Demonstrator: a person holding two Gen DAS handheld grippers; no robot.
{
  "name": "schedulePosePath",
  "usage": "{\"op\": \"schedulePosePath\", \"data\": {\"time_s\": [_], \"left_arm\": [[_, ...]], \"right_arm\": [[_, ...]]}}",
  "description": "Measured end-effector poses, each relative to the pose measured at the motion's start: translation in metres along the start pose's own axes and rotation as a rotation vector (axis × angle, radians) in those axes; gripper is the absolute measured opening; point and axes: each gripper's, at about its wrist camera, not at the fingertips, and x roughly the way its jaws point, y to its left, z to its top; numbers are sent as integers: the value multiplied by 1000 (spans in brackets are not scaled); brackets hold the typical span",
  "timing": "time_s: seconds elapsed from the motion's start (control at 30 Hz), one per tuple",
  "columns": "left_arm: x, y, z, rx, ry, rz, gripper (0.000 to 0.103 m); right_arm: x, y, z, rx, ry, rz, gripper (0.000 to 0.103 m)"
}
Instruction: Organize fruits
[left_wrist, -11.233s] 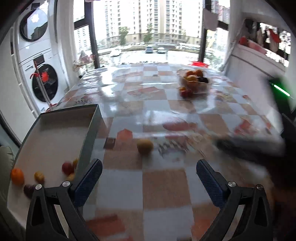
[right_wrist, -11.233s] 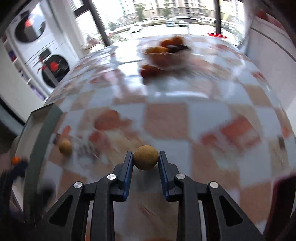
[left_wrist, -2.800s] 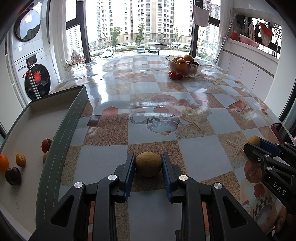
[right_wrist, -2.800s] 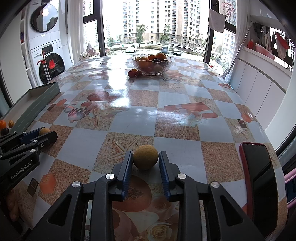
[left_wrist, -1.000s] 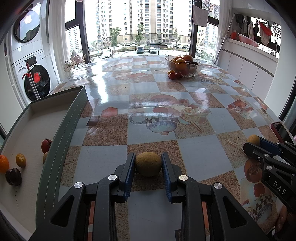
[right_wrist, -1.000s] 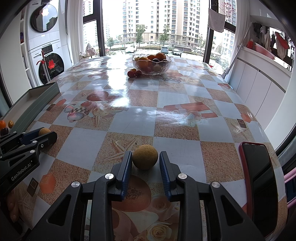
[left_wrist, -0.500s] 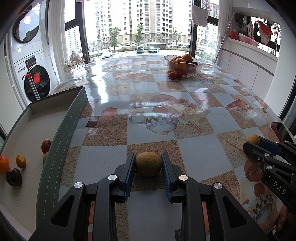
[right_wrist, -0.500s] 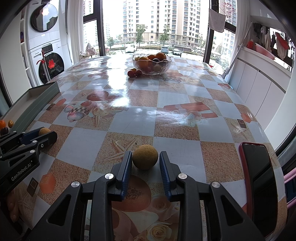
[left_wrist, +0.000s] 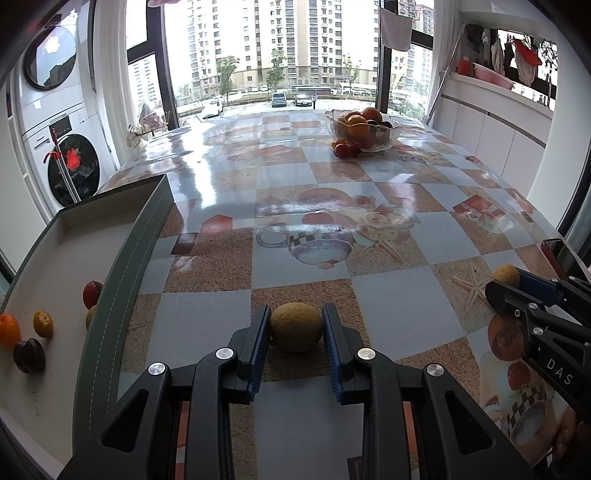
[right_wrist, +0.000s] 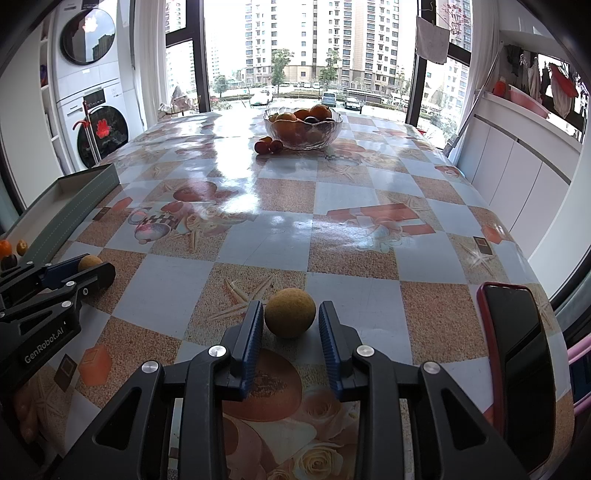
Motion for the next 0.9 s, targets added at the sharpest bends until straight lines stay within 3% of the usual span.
{"op": "schedulePosePath", "data": {"time_s": [0.9], "left_arm": [[-1, -1, 0, 0, 0, -6, 29]], "right_arm": [[0, -1, 0, 4, 2, -3, 39]]}}
